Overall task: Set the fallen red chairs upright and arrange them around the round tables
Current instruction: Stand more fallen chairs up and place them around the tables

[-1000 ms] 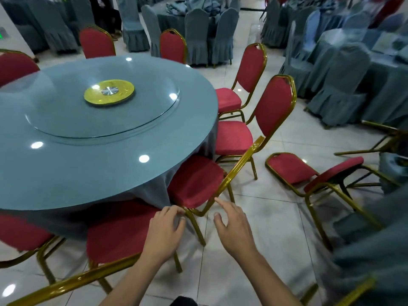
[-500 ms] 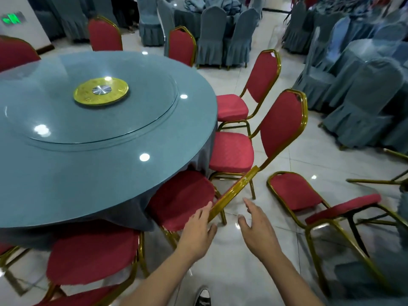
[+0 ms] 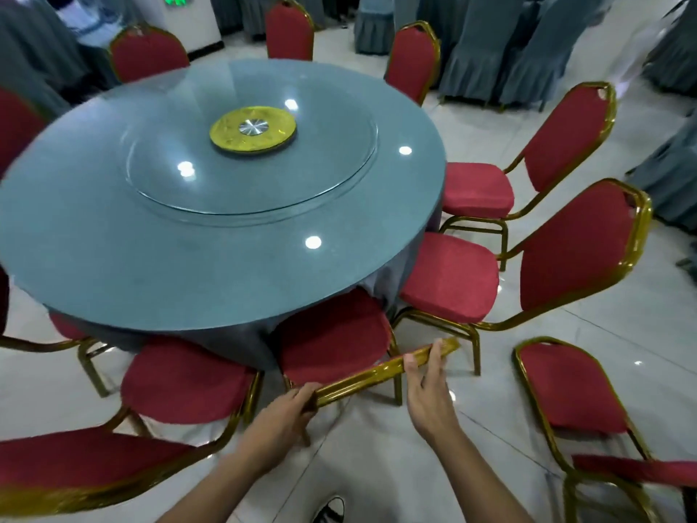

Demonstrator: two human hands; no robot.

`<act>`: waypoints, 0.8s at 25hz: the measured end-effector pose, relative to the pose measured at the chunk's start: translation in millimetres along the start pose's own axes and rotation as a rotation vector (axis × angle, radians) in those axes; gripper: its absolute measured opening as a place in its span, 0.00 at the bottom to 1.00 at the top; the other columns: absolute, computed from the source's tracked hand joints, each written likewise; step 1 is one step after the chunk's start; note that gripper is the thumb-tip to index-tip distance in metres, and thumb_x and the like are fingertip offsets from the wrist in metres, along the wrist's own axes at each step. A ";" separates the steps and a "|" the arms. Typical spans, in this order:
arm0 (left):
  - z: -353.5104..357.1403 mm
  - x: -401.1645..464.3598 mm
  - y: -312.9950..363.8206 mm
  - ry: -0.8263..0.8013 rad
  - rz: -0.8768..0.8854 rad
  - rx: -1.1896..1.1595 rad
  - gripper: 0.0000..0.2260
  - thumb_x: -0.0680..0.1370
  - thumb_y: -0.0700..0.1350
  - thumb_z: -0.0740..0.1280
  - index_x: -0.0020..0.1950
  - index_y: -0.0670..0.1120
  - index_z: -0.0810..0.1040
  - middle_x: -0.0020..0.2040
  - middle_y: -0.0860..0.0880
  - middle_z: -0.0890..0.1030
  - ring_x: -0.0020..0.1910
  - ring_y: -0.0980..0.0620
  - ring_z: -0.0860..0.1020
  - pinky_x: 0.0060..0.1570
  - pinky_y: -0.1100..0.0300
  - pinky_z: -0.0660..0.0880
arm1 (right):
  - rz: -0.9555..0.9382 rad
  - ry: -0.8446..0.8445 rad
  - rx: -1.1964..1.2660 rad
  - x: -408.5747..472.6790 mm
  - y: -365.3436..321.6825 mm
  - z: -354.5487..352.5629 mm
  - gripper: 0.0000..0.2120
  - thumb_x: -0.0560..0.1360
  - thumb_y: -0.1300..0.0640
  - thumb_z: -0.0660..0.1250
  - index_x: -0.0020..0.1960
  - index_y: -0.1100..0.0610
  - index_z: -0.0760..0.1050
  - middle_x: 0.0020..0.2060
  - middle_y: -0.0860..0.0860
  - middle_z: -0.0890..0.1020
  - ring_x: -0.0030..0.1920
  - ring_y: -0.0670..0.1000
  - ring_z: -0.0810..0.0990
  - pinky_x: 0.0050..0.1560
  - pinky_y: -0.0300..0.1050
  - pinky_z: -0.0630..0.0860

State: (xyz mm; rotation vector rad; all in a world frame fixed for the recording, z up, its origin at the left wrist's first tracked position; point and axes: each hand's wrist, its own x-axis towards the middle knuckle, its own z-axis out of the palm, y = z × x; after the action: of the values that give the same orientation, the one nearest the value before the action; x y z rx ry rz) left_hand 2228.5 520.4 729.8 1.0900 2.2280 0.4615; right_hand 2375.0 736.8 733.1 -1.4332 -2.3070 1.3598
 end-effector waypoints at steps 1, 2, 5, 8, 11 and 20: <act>-4.6 2.2 -7.9 0.027 -0.029 0.010 0.16 0.83 0.47 0.61 0.67 0.64 0.65 0.55 0.60 0.73 0.50 0.60 0.74 0.46 0.66 0.71 | -0.005 -0.012 -0.008 2.3 -4.6 3.3 0.43 0.75 0.26 0.44 0.80 0.44 0.33 0.82 0.56 0.45 0.80 0.59 0.52 0.77 0.61 0.54; -8.4 5.1 -12.7 0.043 -0.050 0.017 0.16 0.83 0.47 0.62 0.66 0.64 0.66 0.54 0.59 0.74 0.50 0.59 0.74 0.45 0.66 0.69 | 0.011 -0.058 -0.041 6.7 -7.9 2.5 0.41 0.76 0.27 0.45 0.80 0.44 0.33 0.81 0.56 0.45 0.80 0.60 0.54 0.77 0.62 0.55; -15.7 5.8 -8.2 0.078 -0.146 0.037 0.14 0.82 0.48 0.63 0.64 0.63 0.69 0.53 0.57 0.75 0.49 0.57 0.75 0.46 0.61 0.71 | -0.031 -0.156 -0.167 13.1 -6.8 -8.4 0.38 0.79 0.31 0.45 0.80 0.44 0.32 0.81 0.57 0.45 0.79 0.62 0.57 0.77 0.63 0.55; -8.8 8.4 5.7 0.127 -0.207 0.073 0.11 0.82 0.50 0.63 0.64 0.60 0.70 0.49 0.56 0.74 0.46 0.58 0.74 0.47 0.59 0.73 | -0.074 -0.220 -0.231 17.4 3.2 -24.9 0.36 0.81 0.33 0.47 0.79 0.41 0.30 0.82 0.55 0.46 0.79 0.61 0.58 0.77 0.63 0.53; -1.5 16.9 34.1 0.228 -0.279 0.184 0.12 0.80 0.56 0.63 0.62 0.55 0.72 0.47 0.56 0.75 0.45 0.55 0.75 0.47 0.57 0.73 | -0.156 -0.274 -0.188 22.9 18.7 -43.7 0.34 0.82 0.35 0.51 0.80 0.39 0.36 0.82 0.51 0.51 0.79 0.56 0.58 0.76 0.62 0.56; 47.3 92.1 186.5 0.529 -0.154 0.299 0.13 0.79 0.52 0.66 0.63 0.54 0.76 0.56 0.53 0.79 0.57 0.47 0.77 0.62 0.47 0.69 | -0.216 -0.126 -0.112 60.8 85.7 -174.3 0.29 0.83 0.44 0.58 0.81 0.42 0.51 0.79 0.46 0.61 0.78 0.49 0.60 0.75 0.52 0.62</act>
State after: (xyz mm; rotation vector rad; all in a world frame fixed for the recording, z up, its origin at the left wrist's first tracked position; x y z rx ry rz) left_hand 2325.0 707.9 761.5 1.0132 2.8984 0.3897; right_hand 2486.1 906.1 753.6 -1.1125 -2.5661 1.3120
